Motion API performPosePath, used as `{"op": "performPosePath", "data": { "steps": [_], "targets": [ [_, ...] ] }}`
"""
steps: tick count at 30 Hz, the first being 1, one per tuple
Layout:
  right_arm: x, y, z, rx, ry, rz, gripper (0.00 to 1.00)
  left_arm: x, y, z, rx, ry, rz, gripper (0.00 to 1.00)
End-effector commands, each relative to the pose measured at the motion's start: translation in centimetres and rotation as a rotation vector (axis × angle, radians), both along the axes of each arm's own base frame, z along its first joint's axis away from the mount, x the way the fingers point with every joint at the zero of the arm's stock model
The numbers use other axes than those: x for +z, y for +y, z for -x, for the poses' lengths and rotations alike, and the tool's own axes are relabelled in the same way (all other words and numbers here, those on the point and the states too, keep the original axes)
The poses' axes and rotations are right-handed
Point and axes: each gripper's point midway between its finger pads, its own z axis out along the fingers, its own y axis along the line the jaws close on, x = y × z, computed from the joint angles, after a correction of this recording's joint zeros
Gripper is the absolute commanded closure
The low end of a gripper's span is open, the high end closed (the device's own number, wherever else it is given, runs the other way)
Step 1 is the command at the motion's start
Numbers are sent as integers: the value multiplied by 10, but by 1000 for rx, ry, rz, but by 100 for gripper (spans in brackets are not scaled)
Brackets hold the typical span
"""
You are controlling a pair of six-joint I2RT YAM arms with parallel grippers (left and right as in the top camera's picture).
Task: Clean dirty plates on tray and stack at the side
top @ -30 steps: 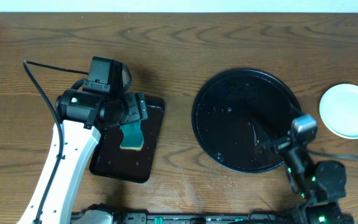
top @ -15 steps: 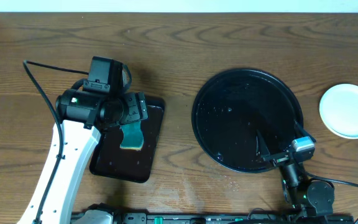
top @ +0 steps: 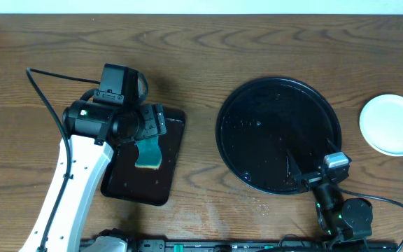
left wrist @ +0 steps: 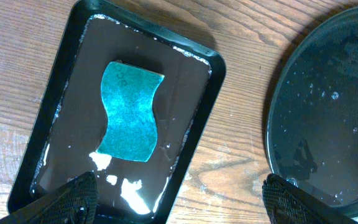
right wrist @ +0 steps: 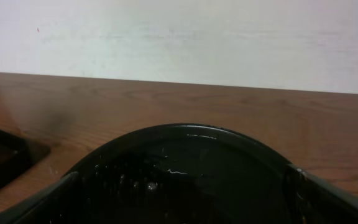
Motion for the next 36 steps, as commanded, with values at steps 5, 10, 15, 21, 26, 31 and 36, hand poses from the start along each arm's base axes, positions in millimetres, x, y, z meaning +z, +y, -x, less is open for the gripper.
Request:
{"op": "performPosePath", "data": {
  "steps": [5,10,15,21,26,31,36],
  "targets": [
    [-1,-3,-1,-15,-1,12,1,0,2,0,4,-1,-6,15],
    [-1,-3,-1,-15,-1,12,1,0,2,0,4,0,-6,15],
    [-1,-3,-1,-15,-1,12,1,7,3,11,-4,-43,-9,15],
    [-1,-3,-1,-15,-1,12,1,43,27,0,59,-410,-19,15],
    [-1,-3,-1,-15,-1,12,1,77,40,-4,27,-829,-50,15],
    [-1,-3,-1,-15,-1,12,1,88,63,22,92,-1125,-84,15],
    [-1,-3,-1,-15,-1,12,1,79,90,51,204,-1313,-140,15]
  ]
}}
